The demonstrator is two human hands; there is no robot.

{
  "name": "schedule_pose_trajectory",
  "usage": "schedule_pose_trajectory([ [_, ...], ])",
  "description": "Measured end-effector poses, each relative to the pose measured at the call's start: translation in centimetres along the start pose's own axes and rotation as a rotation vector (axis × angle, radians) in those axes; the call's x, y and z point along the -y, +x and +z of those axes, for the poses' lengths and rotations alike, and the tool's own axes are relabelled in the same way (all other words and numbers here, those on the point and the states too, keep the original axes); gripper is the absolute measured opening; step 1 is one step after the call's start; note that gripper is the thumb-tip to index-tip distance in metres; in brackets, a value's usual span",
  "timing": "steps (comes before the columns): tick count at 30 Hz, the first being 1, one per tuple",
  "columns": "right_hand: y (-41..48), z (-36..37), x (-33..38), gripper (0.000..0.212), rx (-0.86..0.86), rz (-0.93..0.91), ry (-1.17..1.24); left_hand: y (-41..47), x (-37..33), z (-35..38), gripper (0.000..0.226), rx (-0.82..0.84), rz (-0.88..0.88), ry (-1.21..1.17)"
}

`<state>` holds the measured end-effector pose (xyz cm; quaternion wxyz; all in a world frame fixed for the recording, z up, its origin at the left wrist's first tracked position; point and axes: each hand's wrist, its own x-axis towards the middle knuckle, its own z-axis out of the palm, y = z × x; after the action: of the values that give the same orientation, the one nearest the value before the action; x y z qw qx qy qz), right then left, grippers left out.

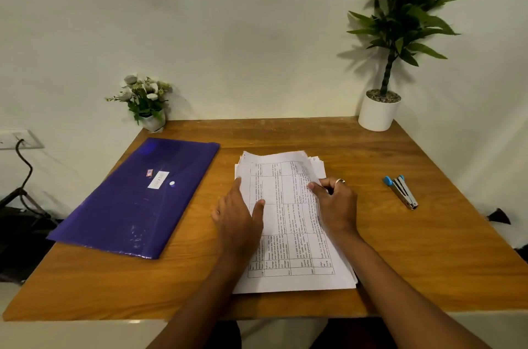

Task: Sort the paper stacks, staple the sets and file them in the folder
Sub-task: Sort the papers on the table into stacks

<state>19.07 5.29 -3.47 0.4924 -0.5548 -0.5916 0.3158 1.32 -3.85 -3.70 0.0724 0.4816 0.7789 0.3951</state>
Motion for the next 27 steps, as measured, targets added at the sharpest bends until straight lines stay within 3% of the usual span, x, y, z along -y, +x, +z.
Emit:
schedule_pose_trajectory([
  [8, 0.0, -0.1, -0.3, 0.026, 0.051, 0.080, 0.097, 0.4, 0.7, 0.1, 0.067, -0.014, -0.035, -0.124],
  [11, -0.1, -0.4, 0.1, 0.032, 0.033, 0.047, 0.173, 0.5, 1.7, -0.2, 0.066, 0.005, -0.050, -0.306],
  [14, -0.2, -0.6, 1.1, 0.025, -0.044, 0.056, 0.204, 0.3, 2.1, -0.5, 0.062, 0.059, -0.079, -0.442],
  [18, 0.0, -0.5, 0.8, 0.030, -0.069, 0.124, 0.242, 0.6, 2.4, -0.3, 0.038, 0.045, -0.042, -0.389],
  [20, 0.3, -0.5, 0.7, 0.036, -0.070, 0.146, 0.311, 0.7, 2.7, -0.3, 0.043, 0.043, -0.031, -0.402],
  [27, 0.2, -0.6, 0.6, 0.009, -0.147, 0.140, 0.324, 0.6, 2.7, -0.5, 0.049, 0.038, 0.023, -0.439],
])
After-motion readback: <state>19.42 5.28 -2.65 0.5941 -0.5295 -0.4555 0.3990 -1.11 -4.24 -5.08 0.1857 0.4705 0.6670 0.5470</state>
